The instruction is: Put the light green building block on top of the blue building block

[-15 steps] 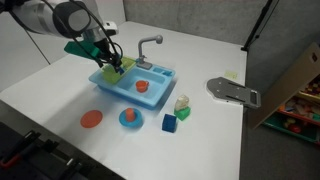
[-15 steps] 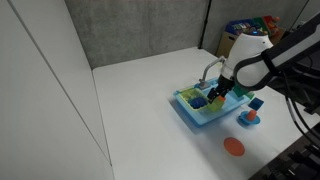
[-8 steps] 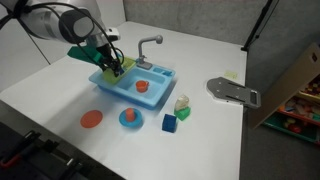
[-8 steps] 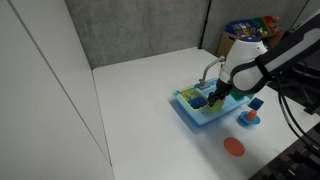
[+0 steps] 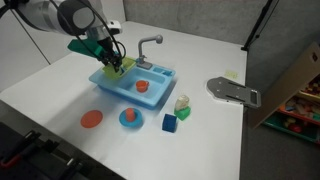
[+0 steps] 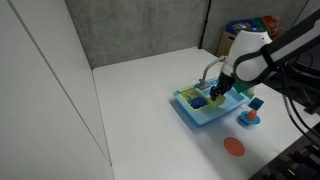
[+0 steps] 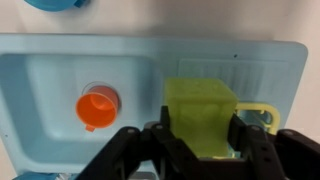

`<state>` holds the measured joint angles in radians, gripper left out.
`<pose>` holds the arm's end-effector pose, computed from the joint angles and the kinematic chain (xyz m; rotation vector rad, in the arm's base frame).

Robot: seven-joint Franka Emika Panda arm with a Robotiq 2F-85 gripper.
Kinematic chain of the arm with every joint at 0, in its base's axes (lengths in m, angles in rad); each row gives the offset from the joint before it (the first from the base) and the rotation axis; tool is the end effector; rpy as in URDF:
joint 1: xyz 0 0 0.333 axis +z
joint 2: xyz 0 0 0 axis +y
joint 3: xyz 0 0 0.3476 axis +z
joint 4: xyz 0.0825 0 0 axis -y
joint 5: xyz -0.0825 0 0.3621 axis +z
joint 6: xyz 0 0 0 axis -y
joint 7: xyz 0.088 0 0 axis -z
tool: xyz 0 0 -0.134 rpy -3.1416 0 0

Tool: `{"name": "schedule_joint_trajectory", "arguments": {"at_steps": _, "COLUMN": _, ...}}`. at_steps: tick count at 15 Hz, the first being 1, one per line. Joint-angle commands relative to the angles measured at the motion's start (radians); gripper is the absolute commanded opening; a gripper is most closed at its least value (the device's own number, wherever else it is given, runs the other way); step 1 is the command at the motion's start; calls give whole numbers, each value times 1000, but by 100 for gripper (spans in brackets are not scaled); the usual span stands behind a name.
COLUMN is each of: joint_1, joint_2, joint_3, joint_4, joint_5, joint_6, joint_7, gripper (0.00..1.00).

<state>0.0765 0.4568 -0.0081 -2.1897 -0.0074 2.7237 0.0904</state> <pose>0.5687 0.0392 0.2023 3.1385 -0.0226 0.1217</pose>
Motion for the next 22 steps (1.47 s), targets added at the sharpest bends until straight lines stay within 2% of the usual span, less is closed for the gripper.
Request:
{"name": "schedule_joint_trajectory", "arguments": {"at_steps": 1, "joint_1": -41, "joint_2": -83, "joint_3": 0, "joint_4": -10, "joint_5": 10, "joint_6": -96, "joint_7": -31, "gripper": 27}}
{"name": "schedule_joint_trajectory", "arguments": {"at_steps": 7, "joint_1": -94, "joint_2": -128, "joint_3": -88, "joint_4": -1, "joint_5": -23, "joint_6": -201, "joint_7": 1, "gripper": 27}}
{"name": "schedule_joint_trajectory", "arguments": {"at_steps": 16, "joint_1": -215, "joint_2": -85, "joint_3": -236, "joint_4": 33, "joint_5": -11, "joint_6": -260, "joint_7": 97, "gripper": 27}}
{"name": "schedule_joint_trajectory", "arguments": {"at_steps": 19, "joint_1": -253, "joint_2": -77, "joint_3": -250, "joint_4": 38, "joint_5": 22, "joint_6": -283, "joint_7": 113, "gripper": 27}}
{"name": "schedule_joint_trajectory", "arguments": {"at_steps": 20, "joint_1": -276, "joint_2": -91, "joint_3": -231, "joint_4": 30, "joint_5": 57, "joint_6": -282, "joint_7": 72, "gripper": 27}}
{"name": "schedule_joint_trajectory", "arguments": {"at_steps": 21, "joint_1": -255, "joint_2": -89, "joint_3": -243, "joint_4": 4, "joint_5": 14, "joint_6": -247, "joint_7": 87, "gripper": 52}}
{"name": "schedule_joint_trajectory", "arguments": {"at_steps": 22, "joint_1": -264, "joint_2": -89, "joint_3": -242, "joint_4": 5, "joint_5": 27, "joint_6": -249, "joint_7": 84, "gripper": 52}}
